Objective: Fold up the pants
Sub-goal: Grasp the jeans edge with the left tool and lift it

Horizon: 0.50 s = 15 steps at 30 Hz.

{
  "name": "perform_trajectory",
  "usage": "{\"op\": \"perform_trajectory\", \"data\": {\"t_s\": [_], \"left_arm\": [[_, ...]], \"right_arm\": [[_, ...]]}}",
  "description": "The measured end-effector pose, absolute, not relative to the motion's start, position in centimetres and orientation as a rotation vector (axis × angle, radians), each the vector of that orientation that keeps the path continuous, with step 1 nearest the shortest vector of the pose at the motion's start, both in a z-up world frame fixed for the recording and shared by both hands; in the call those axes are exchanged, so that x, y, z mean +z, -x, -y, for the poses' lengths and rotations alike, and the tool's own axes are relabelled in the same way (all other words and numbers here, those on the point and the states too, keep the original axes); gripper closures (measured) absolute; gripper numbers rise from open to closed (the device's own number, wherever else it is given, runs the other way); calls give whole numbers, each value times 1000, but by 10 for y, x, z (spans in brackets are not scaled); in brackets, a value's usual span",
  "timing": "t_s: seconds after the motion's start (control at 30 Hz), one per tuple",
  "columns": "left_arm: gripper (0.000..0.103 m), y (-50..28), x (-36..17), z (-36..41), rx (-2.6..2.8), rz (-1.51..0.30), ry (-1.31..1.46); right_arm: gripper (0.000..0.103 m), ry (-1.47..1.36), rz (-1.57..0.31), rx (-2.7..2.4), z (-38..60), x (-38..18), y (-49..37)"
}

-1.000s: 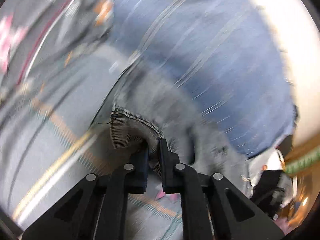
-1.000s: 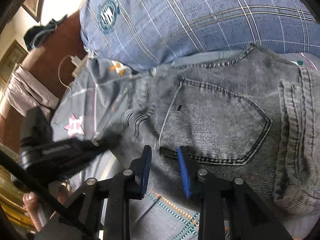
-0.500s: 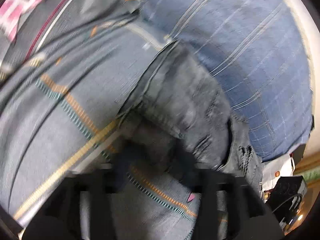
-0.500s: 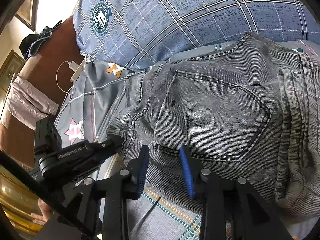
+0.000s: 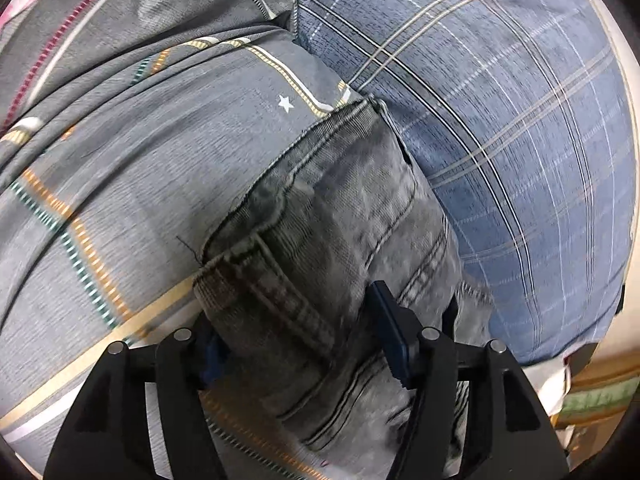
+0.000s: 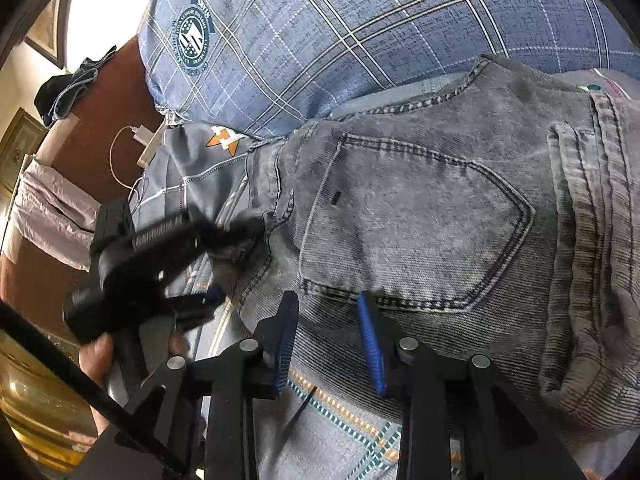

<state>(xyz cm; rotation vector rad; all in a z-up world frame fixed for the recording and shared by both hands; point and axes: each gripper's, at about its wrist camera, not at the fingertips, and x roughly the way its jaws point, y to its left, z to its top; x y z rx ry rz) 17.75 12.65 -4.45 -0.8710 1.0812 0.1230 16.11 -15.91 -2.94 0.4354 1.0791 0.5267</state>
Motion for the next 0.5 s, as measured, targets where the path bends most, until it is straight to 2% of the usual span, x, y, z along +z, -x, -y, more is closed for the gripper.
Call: {"op": "perform_trajectory", "data": {"t_s": [0.07,0.13,0.2,0.3,0.4,0.5], "left_arm": [[75,-183,-41,-125,118,-1105,839],[83,-178,-33,-124,100,-1090,810],[86,-169,-16,-117,64,-1026,740],[84,-164,0,-99,31,-939,606],[73,-177,-20,-100,88,-988,613],[77,-185,-39,-108,77,-1029,642]], "right_arm": [[72,-417,-1093,524,156,-31,-162],[72,-408,-1100,525,155,-31,-162],[72,-411,-1114,527,155,-33,-163],[72,-438,-1129,528,157,-36,-166],[72,-456,-1129,539,160,-38,-167],[69,-493,-1129,559,166,-34,-167]]}}
